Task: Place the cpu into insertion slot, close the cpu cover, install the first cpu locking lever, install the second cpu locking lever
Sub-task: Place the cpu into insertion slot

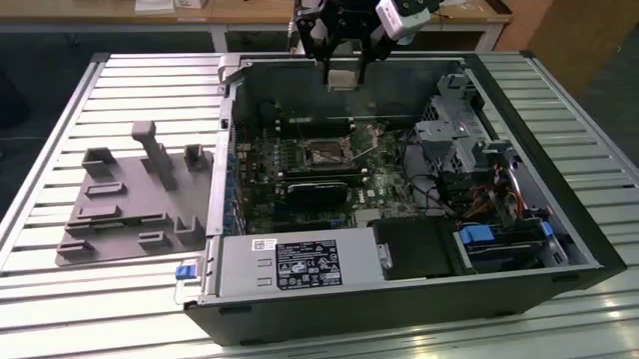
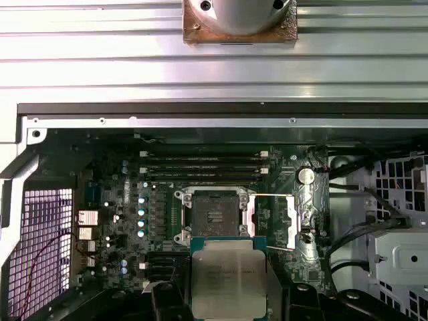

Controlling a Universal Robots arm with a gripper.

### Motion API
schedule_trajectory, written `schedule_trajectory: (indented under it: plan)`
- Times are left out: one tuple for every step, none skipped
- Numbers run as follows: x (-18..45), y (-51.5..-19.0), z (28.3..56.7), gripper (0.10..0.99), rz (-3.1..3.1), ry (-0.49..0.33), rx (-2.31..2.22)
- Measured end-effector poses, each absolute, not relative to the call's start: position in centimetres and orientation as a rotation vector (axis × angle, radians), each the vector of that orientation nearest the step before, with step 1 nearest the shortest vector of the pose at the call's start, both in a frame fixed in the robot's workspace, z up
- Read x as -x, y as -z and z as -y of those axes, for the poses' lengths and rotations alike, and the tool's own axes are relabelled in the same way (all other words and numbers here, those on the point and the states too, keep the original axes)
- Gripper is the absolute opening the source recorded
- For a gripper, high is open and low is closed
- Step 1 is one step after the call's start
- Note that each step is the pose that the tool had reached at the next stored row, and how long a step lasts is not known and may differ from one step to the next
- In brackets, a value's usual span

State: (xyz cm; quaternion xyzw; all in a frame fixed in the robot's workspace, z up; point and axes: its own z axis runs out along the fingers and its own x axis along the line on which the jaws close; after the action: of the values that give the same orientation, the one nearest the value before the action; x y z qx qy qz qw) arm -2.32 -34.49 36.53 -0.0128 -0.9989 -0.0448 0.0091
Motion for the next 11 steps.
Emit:
schedule_trajectory:
  plan:
    - [2.32, -36.53, 34.49, 0.537, 3.12, 0.14, 0.04]
    - [2.32, -36.53, 34.49, 0.537, 3.12, 0.14, 0.04]
    - [2.32, -36.53, 34.5, 0.537, 3.12, 0.14, 0.04]
    - [2.32, -36.53, 34.49, 0.537, 3.12, 0.14, 0.04]
    - [2.32, -36.53, 34.49, 0.537, 3.12, 0.14, 0.04]
    - [2.32, -36.53, 34.49, 0.537, 3.12, 0.14, 0.04]
    - [2.32, -36.53, 34.49, 0.537, 3.12, 0.14, 0.04]
    - [2.32, -36.53, 34.49, 0.537, 3.12, 0.14, 0.04]
    - [2.32, -36.53, 34.49, 0.537, 3.12, 0.14, 0.04]
    - [2.32, -36.53, 34.49, 0.537, 3.12, 0.14, 0.04]
    - [2.32, -36.53, 34.5, 0.537, 3.12, 0.14, 0.04]
